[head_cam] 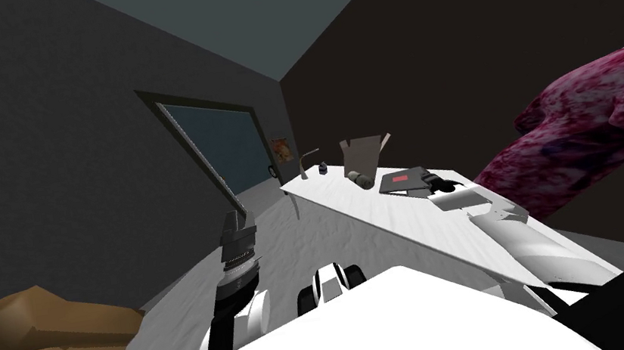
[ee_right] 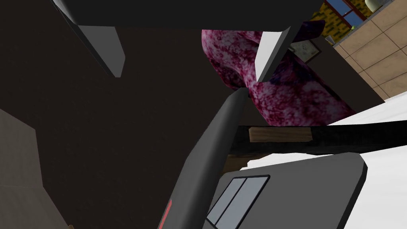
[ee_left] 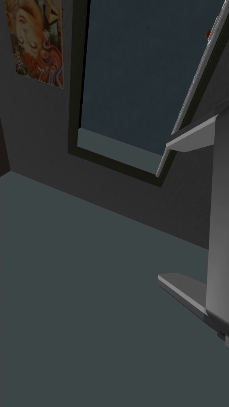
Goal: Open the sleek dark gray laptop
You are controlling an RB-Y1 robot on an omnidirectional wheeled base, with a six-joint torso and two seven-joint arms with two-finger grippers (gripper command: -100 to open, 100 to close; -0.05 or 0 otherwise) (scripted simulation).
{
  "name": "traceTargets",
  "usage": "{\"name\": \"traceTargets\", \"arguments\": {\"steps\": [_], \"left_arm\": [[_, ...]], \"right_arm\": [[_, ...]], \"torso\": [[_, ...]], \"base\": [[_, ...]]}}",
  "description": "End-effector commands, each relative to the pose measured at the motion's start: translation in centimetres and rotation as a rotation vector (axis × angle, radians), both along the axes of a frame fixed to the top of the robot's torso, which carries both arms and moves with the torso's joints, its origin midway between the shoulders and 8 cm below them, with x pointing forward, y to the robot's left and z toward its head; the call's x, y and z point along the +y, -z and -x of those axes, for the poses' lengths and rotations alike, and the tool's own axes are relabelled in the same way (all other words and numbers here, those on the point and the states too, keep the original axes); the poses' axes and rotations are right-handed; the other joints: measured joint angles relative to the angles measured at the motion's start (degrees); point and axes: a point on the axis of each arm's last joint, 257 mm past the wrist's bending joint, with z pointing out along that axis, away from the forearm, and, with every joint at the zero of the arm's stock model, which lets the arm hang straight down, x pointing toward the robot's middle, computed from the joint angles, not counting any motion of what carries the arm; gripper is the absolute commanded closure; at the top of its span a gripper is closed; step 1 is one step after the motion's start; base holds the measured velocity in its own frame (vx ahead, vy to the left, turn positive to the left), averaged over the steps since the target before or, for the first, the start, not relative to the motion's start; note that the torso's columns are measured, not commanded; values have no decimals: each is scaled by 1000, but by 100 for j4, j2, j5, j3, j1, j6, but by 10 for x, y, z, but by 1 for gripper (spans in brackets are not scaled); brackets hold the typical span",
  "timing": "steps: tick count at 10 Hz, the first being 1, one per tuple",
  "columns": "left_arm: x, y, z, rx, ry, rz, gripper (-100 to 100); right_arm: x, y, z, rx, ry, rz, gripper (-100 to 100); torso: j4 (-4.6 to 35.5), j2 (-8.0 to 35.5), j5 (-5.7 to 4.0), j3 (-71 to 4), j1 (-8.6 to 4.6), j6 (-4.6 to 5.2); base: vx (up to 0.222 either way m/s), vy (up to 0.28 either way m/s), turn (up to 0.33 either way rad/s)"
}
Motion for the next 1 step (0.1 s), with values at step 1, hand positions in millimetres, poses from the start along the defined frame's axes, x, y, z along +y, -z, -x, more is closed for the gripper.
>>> {"name": "traceTargets", "arguments": {"steps": [1], "left_arm": [[0, 0, 0, 0, 0, 0, 0]], "right_arm": [[0, 0, 0, 0, 0, 0, 0]], "torso": [[0, 1, 0, 1, 0, 0]], "base": [[0, 0, 0]]}}
